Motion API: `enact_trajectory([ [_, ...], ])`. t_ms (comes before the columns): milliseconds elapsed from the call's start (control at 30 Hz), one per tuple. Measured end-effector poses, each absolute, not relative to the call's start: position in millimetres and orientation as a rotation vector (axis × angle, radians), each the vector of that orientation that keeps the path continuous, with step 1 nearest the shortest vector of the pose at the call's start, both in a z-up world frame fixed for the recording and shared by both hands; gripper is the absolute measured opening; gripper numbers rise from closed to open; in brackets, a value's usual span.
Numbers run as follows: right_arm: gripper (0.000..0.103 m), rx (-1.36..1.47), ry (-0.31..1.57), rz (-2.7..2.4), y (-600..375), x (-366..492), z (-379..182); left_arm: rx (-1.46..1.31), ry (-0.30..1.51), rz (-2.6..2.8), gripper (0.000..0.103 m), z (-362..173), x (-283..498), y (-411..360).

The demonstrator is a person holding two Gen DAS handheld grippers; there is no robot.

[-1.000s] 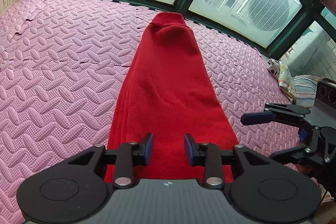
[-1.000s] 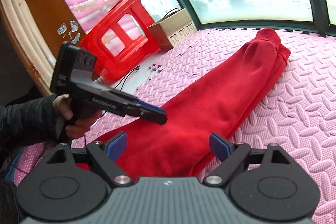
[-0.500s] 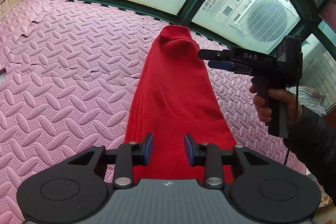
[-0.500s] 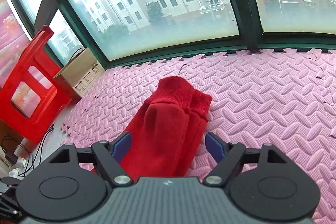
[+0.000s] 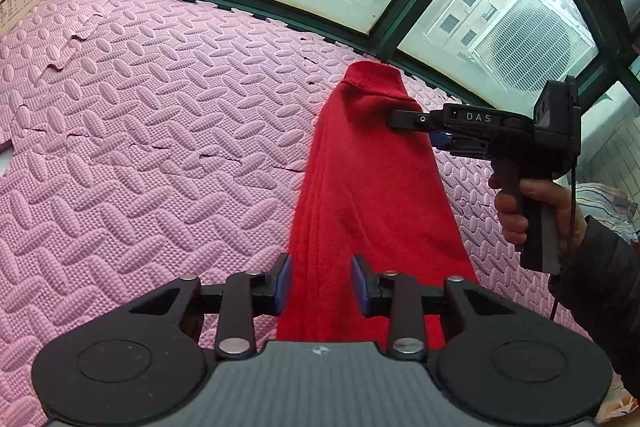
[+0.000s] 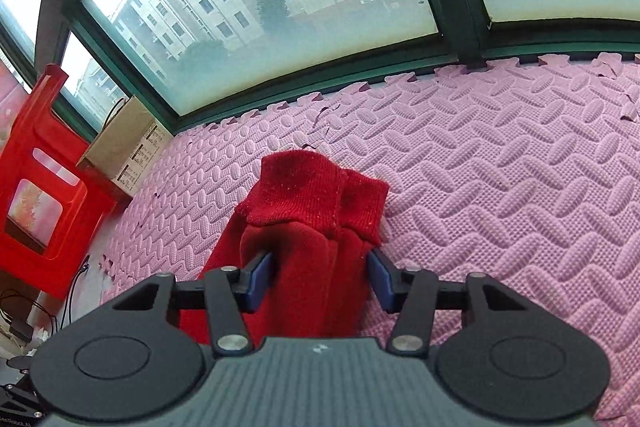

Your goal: Fold clothes

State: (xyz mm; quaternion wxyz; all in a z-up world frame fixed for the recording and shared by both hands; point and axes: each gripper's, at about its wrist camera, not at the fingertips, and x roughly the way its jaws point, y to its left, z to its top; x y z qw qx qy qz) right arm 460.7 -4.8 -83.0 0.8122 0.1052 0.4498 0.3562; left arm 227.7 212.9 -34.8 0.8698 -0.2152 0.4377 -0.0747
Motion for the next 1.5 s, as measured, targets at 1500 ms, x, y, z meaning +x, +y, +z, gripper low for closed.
enact_trajectory([
  [1500,0.016,0.293,0.864,0.847,-4,443,-68,-0.551,0.977,-0.451,0.039,-47,237,174],
])
